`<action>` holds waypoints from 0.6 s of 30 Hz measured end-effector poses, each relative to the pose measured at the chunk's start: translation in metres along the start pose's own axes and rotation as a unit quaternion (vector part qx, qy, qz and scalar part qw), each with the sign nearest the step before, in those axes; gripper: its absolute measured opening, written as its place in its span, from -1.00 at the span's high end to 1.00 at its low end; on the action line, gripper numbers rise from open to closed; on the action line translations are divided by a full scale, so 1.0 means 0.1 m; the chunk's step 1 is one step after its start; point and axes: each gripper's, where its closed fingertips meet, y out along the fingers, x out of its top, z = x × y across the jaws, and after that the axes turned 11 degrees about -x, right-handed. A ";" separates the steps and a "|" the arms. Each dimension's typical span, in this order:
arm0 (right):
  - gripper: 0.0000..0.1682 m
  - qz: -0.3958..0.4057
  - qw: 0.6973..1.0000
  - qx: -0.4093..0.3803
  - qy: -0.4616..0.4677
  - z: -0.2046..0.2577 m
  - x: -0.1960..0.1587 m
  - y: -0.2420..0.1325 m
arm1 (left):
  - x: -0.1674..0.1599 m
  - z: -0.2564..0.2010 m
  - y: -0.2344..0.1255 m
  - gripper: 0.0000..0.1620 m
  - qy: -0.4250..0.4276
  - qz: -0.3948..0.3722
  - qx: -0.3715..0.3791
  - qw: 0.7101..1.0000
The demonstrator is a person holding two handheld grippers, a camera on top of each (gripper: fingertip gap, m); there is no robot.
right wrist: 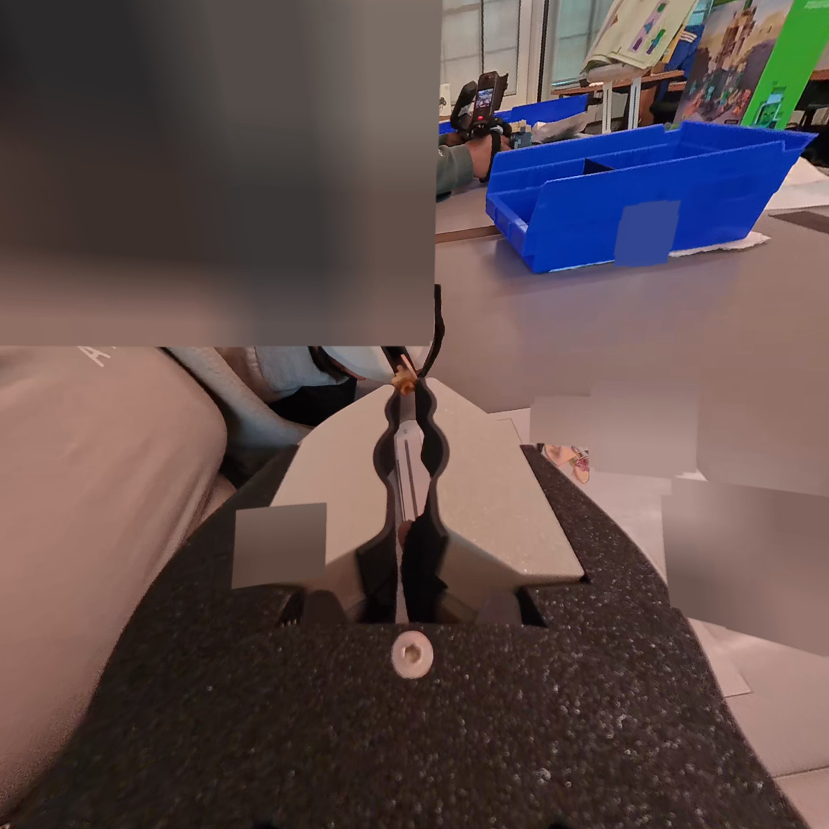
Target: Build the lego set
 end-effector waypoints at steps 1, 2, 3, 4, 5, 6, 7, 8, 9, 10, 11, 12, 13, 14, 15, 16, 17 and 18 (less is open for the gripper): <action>0.92 0.001 1.000 0.000 0.003 0.01 -0.02 0.00 | -0.01 -0.01 0.00 0.94 0.002 0.003 0.000 1.000; 0.92 0.002 1.000 -0.002 0.004 0.01 -0.03 -0.01 | -0.02 -0.01 0.01 0.94 -0.001 0.004 -0.001 1.000; 0.90 0.004 1.000 -0.007 0.001 0.00 -0.04 -0.01 | -0.03 0.00 0.02 0.94 -0.008 0.004 0.003 1.000; 0.81 0.008 1.000 -0.013 -0.005 -0.03 -0.05 -0.04 | -0.06 0.04 0.01 0.94 -0.015 0.007 0.016 1.000; 0.72 0.017 0.999 -0.030 -0.015 -0.10 -0.07 -0.07 | -0.09 0.10 -0.01 0.94 -0.018 0.014 0.035 0.999; 0.62 0.029 0.997 -0.058 -0.030 -0.19 -0.10 -0.13 | -0.12 0.17 -0.03 0.94 -0.021 0.021 0.054 0.998; 0.62 0.045 0.994 -0.093 -0.044 -0.33 -0.13 -0.20 | -0.15 0.24 -0.06 0.94 -0.027 0.031 0.068 0.997; 0.62 0.072 0.988 -0.127 -0.055 -0.47 -0.19 -0.27 | -0.20 0.29 -0.09 0.94 -0.037 0.047 0.074 0.995; 0.60 0.109 0.981 -0.147 -0.060 -0.59 -0.27 -0.34 | -0.26 0.33 -0.10 0.94 -0.050 0.067 0.073 0.994; 0.59 0.148 0.975 -0.155 -0.061 -0.67 -0.37 -0.39 | -0.32 0.36 -0.10 0.93 -0.061 0.083 0.073 0.992; 0.57 0.177 0.970 -0.157 -0.062 -0.73 -0.44 -0.42 | -0.36 0.39 -0.11 0.94 -0.067 0.091 0.075 0.991; 0.56 0.196 0.966 -0.159 -0.063 -0.78 -0.49 -0.42 | -0.38 0.41 -0.10 0.93 -0.071 0.091 0.073 0.991; 0.55 0.208 0.964 -0.155 -0.065 -0.81 -0.52 -0.39 | -0.39 0.41 -0.09 0.93 -0.074 0.088 0.068 0.991; 0.54 0.219 0.962 -0.148 -0.065 -0.83 -0.56 -0.35 | -0.41 0.42 -0.08 0.93 -0.077 0.086 0.066 0.991; 0.54 0.230 0.961 -0.140 -0.065 -0.83 -0.60 -0.30 | -0.41 0.43 -0.07 0.93 -0.077 0.087 0.069 0.991; 0.55 0.245 0.958 -0.132 -0.067 -0.85 -0.65 -0.24 | -0.41 0.44 -0.07 0.93 -0.073 0.089 0.072 0.991; 0.55 0.264 0.954 -0.124 -0.071 -0.85 -0.71 -0.20 | -0.41 0.45 -0.08 0.94 -0.068 0.089 0.075 0.991; 0.55 0.282 0.949 -0.121 -0.077 -0.86 -0.77 -0.17 | -0.41 0.45 -0.09 0.94 -0.068 0.088 0.077 0.991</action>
